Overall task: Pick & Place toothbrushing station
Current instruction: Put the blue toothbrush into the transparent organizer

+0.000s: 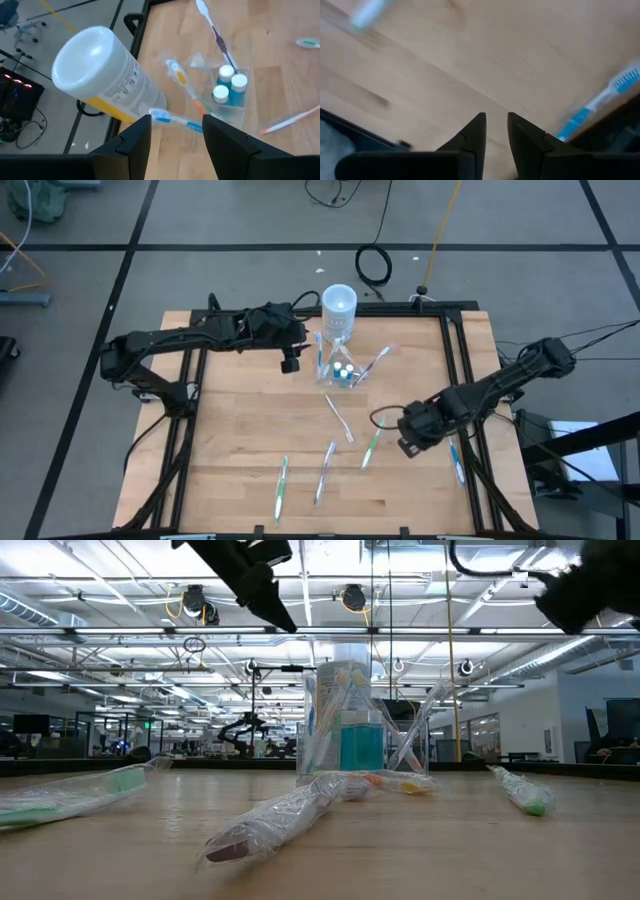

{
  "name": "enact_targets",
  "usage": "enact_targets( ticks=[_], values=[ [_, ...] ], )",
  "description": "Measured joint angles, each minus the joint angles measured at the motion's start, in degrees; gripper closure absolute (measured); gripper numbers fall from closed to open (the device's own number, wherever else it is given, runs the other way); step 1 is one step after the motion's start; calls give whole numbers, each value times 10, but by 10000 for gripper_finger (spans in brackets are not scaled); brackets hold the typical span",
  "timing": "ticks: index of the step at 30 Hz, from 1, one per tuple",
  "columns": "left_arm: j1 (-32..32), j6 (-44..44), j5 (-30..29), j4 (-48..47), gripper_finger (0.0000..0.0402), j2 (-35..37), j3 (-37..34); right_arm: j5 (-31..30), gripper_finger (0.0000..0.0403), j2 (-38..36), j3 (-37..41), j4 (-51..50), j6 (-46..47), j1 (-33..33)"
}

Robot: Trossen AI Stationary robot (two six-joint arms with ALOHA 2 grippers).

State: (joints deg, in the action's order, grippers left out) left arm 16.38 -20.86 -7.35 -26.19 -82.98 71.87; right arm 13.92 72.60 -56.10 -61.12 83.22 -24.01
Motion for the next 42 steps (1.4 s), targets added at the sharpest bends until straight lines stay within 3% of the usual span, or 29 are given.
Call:
enact_targets(
  ticks=[5,14,23,32,42],
  values=[
    [0,0,0,-3,218,0,-21,57,334,0,45,-9,7,-10],
    [0,4,0,-2,218,0,-31,59,358,-1,113,-26,112,-29],
    [0,2,0,-1,218,0,-32,59,314,-1,180,-12,137,-29],
    [0,2,-1,-1,218,0,-32,68,266,-2,262,78,154,-31],
    [0,1,-1,-1,218,0,-32,88,282,-1,274,86,184,-31]
  ],
)
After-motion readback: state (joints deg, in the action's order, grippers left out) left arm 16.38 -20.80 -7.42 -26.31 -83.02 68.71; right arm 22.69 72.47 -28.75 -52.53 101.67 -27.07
